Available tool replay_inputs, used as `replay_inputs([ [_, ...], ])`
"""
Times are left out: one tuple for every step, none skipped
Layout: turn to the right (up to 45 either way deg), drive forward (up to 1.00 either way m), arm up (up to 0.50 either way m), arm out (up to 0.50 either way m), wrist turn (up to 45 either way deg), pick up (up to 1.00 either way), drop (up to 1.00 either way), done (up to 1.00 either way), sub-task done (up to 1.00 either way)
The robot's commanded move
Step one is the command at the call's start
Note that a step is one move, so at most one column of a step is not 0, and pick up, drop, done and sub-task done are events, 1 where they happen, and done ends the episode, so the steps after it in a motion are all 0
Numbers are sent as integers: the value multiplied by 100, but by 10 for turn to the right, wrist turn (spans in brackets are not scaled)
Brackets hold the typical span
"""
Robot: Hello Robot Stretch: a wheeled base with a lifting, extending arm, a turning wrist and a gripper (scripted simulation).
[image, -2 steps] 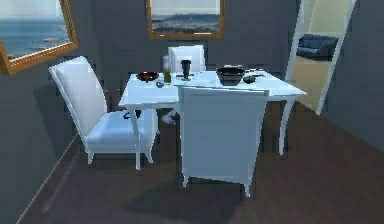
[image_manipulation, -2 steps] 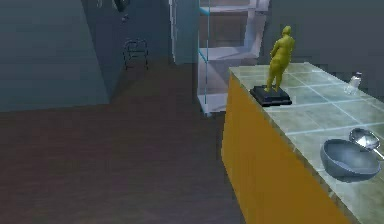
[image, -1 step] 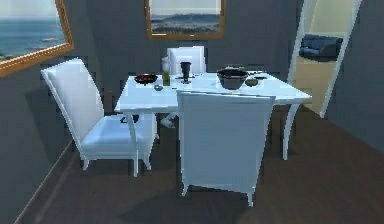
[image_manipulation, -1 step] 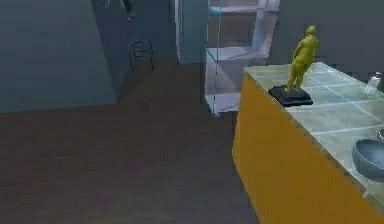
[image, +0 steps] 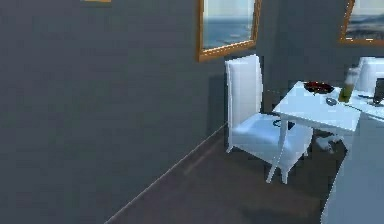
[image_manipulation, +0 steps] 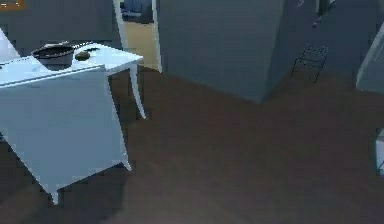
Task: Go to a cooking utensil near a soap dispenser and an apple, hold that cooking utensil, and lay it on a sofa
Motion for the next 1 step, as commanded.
replay_inputs([
  [-450,0,0,0,0,0,0,0,0],
])
